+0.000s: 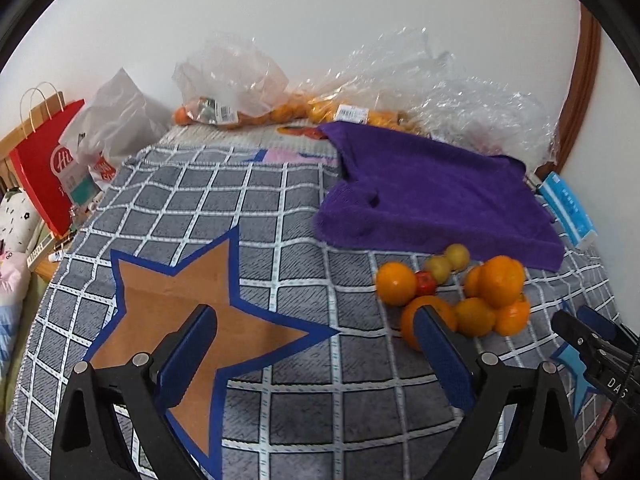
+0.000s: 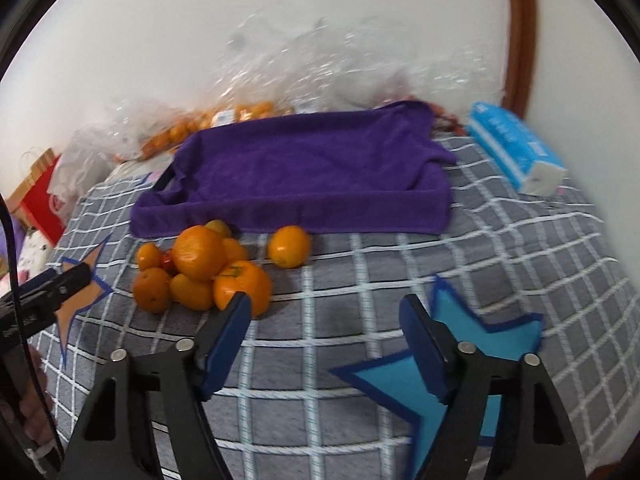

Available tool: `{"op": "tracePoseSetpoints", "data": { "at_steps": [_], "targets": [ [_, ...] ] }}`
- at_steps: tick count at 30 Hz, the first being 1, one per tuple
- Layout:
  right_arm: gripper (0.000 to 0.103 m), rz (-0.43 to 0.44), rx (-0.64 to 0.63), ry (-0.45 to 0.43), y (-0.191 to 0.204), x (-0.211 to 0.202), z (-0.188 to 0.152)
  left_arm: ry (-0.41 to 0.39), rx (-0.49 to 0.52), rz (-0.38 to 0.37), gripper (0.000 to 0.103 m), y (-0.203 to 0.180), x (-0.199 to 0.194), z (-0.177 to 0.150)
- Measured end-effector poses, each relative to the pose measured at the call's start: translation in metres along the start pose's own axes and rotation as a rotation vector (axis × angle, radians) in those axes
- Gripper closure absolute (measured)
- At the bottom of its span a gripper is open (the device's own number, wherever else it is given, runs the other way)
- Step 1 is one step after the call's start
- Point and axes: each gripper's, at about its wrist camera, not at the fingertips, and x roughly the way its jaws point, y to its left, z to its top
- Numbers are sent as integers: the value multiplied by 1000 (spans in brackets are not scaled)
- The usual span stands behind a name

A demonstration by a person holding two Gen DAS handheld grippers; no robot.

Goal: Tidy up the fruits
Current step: 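Grasp a large stemmed orange with the right tool while the left tool grasps another large orange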

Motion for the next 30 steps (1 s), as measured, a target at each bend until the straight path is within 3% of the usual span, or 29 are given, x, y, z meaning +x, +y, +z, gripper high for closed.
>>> {"op": "tracePoseSetpoints", "data": {
  "at_steps": [5, 13, 16, 17, 18, 24, 27, 30],
  "targets": [
    [34, 75, -25, 30, 18, 20, -2, 18, -6, -4, 4, 10, 6, -2],
    [37, 68, -66, 63, 32, 49, 0, 46, -11, -62, 4, 14, 14, -8],
    [48, 101, -71, 59, 30, 51, 0, 56, -12, -90, 4, 8, 16, -11],
    [59, 124, -74, 61, 28, 49, 0, 57, -10, -96, 4, 6, 16, -11],
    [60, 130, -73, 62, 27, 47, -1, 60, -5, -108, 4, 3, 17, -11],
    [60, 73, -65, 44, 8, 32, -7, 68, 42, -168, 4, -29, 20, -10],
    [60, 31, -47, 41, -10, 27, -13, 66, 63, -162, 5, -43, 25, -10],
    [60, -3, -26, 40, -26, 23, -17, 79, 63, -162, 16, -52, 33, -10]
  ]
}}
